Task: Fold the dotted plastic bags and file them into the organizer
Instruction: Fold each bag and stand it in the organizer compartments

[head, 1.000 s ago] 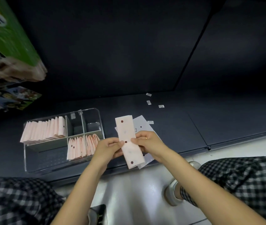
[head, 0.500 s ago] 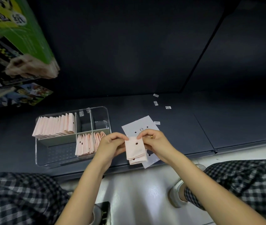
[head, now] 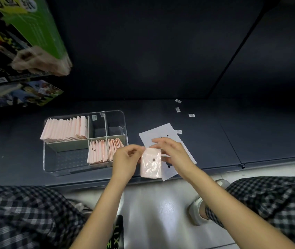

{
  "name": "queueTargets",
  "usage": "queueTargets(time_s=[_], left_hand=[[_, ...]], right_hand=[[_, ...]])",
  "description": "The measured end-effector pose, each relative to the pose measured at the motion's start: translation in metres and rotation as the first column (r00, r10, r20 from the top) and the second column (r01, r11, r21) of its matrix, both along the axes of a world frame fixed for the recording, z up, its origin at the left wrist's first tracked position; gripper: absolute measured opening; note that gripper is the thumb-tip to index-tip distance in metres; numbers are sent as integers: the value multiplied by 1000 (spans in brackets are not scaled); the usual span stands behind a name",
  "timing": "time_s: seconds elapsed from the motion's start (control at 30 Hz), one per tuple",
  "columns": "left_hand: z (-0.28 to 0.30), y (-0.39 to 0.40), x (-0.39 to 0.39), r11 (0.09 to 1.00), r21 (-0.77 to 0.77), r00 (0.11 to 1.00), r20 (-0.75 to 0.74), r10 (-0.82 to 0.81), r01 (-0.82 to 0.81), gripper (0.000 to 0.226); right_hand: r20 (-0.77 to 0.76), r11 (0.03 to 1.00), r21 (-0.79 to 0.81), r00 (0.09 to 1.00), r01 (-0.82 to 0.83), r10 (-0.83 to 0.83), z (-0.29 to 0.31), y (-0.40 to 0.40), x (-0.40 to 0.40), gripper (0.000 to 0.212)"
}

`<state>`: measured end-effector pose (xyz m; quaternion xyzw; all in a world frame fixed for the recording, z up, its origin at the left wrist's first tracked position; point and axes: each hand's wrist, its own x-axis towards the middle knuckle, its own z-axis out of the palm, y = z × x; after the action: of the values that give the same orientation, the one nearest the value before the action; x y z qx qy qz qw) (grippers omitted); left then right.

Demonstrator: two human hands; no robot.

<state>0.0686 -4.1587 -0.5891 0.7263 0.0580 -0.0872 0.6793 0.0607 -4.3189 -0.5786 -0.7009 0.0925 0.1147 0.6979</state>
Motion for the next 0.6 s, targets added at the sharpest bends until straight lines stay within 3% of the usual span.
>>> queueTargets(time_s=[0.07,0.13,0.33,0.5,0.57,0.6], left_hand=[[0,0,0,994,102,995,92,-38,29,18],[0,0,0,995,88,994,92,-50,42,17],[-8,12,2,986,-33,970,-177,-166,163,13],[-16,20,8,992,-124,976,-219,3,-30,13],[-24,25,13,998,-41,987,-153,48,-55,16],[-29,28,17,993,116,997,-71,44,-36,19]], right_hand=[[45,994,-110,999,-23,28,-1,3,0,10],[71,986,-164,997,1,11,-2,5,0,10],[104,979,-128,984,159,-147,-1,5,7,10],[-150,993,48,984,107,-99,-26,24,-3,6],[-154,996,-10,984,84,-85,-34,31,-5,8],[-136,992,-48,984,113,-118,-35,33,-2,10]])
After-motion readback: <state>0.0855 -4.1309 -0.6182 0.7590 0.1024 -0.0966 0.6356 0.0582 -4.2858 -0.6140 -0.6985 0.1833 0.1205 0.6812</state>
